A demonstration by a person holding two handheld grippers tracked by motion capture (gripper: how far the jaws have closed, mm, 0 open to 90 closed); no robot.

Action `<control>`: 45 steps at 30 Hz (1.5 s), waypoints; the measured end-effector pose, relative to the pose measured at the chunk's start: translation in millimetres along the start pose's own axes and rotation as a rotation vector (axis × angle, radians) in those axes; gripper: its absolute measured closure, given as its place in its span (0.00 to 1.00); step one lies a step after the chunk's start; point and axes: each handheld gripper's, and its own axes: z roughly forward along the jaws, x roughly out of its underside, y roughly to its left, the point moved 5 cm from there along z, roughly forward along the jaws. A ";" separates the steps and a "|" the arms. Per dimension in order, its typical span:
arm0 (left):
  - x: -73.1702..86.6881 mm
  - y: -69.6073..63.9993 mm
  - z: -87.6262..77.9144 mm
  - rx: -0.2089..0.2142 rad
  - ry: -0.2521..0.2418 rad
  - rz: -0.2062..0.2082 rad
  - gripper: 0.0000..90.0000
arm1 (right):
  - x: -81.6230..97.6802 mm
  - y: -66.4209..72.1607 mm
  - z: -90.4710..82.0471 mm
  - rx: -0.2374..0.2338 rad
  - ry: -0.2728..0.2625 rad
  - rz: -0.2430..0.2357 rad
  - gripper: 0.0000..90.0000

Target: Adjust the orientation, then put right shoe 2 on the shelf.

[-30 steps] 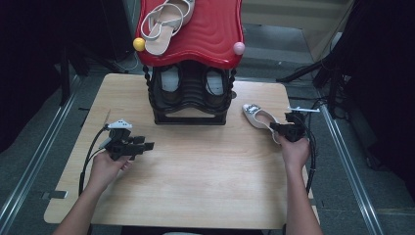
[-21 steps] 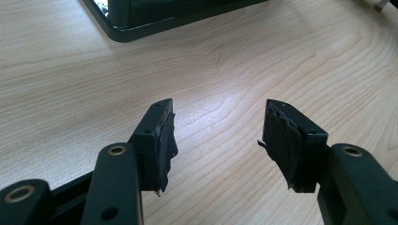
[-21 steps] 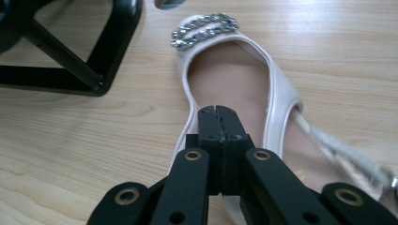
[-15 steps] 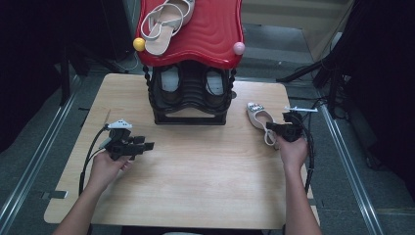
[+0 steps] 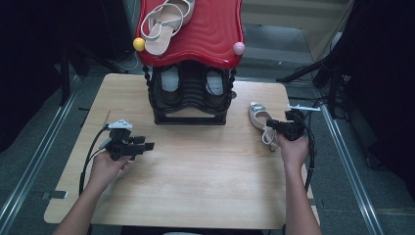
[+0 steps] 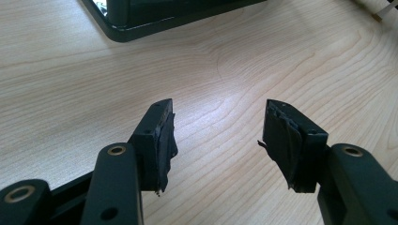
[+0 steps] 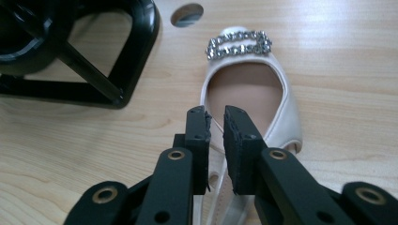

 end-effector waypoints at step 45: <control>3.4 -1.1 -1.7 -0.004 0.007 0.006 0.49 | 8.4 4.3 41.2 0.073 0.060 -0.085 0.91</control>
